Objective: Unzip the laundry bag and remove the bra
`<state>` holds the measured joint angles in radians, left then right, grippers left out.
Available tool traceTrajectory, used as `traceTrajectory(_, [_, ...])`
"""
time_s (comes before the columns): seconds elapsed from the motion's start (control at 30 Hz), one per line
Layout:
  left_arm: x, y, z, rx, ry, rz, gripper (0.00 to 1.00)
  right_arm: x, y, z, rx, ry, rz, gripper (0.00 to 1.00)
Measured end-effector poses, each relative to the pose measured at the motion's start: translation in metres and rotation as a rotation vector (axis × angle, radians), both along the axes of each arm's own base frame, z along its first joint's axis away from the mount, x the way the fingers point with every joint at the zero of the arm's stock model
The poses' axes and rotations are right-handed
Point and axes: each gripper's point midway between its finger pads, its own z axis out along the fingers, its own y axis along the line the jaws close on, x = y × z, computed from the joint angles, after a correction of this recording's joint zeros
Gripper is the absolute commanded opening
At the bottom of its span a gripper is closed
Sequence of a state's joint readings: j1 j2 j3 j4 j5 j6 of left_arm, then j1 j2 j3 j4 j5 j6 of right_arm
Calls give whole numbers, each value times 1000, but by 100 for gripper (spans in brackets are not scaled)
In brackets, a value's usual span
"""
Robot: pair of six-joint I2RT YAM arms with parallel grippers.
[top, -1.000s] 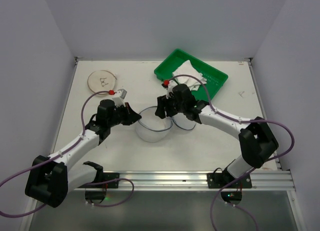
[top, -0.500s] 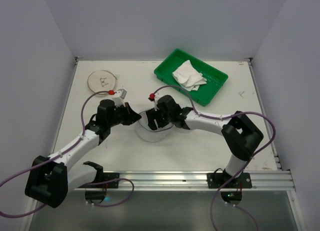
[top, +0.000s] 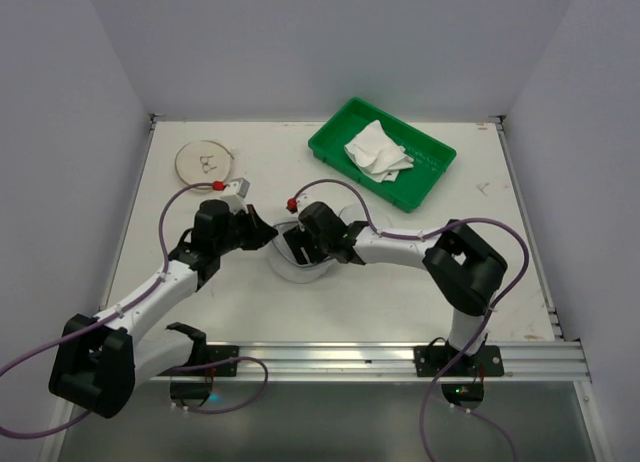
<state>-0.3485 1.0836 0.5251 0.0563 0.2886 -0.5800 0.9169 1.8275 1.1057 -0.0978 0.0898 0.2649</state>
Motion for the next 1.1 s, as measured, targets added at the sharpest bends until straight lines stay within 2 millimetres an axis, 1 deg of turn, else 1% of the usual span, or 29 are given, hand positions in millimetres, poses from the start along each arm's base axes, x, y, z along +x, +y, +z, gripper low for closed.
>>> traceTrajectory(0.07, [0,1,-2,5,6,4,0,1,1,-3,-18,-9,-8,74])
traceTrajectory(0.17, [0,2,-5,11,15,9,0,1,2,-6,-44,-29,-20,53])
traceTrajectory(0.2, [0,3,-5,13,16,12,0,2,2,-7,-50,-35,-28,42])
traceTrajectory(0.27, [0,3,-5,16,16,18,0,3,2,-8,-55,-41,-36,30])
traceTrajectory(0.3, [1,4,-5,18,16,20,0,3,2,-8,-56,-44,-40,22])
traceTrajectory(0.33, [1,4,-6,19,16,21,0,3,3,-7,-54,-47,-39,1])
traceTrajectory(0.5, [2,5,-6,22,15,28,0,4,4,-3,-45,-55,-52,0])
traceTrajectory(0.6, [2,5,-6,22,15,28,0,4,3,7,-37,-68,-56,0])
traceTrajectory(0.67, [2,5,-6,22,16,28,0,5,3,22,-11,-88,-60,0])
traceTrajectory(0.83, [1,5,-9,26,26,28,0,8,4,79,95,-167,-68,0])
traceTrajectory(0.9, [2,5,-9,26,25,28,0,9,3,97,126,-196,-72,0])
traceTrajectory(1.0, [2,5,-9,26,25,28,0,10,1,110,142,-221,-77,0])
traceTrajectory(1.1, [2,5,-9,26,26,27,0,11,-1,116,144,-236,-78,0])
